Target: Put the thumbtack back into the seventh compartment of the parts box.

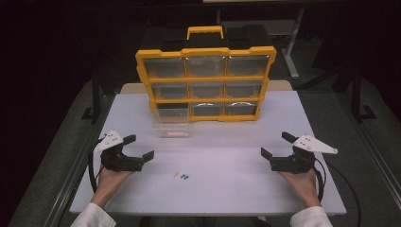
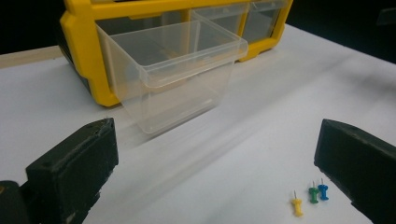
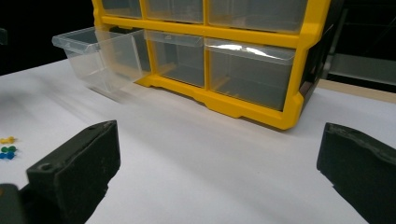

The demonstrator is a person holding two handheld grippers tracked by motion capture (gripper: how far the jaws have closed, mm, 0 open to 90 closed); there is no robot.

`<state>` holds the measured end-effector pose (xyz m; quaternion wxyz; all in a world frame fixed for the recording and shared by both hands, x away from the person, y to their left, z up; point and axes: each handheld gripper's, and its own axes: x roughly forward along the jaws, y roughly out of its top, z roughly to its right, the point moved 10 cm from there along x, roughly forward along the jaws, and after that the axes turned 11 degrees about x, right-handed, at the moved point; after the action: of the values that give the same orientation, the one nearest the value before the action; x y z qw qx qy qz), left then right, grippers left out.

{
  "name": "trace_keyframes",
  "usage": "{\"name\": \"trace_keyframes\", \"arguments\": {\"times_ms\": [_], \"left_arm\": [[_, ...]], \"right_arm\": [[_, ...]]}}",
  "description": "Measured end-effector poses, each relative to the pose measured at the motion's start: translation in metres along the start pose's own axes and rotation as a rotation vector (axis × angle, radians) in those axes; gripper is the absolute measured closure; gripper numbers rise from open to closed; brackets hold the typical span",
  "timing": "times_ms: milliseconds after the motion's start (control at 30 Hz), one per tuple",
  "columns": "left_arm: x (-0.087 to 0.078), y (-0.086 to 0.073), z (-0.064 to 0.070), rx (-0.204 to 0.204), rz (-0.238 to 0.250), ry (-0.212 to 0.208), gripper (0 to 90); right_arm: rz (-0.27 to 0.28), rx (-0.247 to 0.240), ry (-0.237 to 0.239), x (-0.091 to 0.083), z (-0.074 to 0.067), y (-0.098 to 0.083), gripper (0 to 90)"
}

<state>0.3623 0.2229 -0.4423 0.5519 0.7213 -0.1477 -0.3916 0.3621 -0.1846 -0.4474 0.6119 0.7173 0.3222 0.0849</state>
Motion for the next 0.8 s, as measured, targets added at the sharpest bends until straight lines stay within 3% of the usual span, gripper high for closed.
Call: {"name": "trace_keyframes", "arguments": {"times_ms": [467, 800], "left_arm": [[0.023, -0.011, 0.024, 0.015, -0.098, -0.106, 0.0], [0.034, -0.021, 0.036, 0.028, -0.169, -0.145, 0.0]], "right_arm": [[0.009, 0.010, -0.006, -0.003, 0.002, 0.001, 0.0], [0.011, 0.012, -0.010, -0.003, 0.004, 0.001, 0.0]]}}
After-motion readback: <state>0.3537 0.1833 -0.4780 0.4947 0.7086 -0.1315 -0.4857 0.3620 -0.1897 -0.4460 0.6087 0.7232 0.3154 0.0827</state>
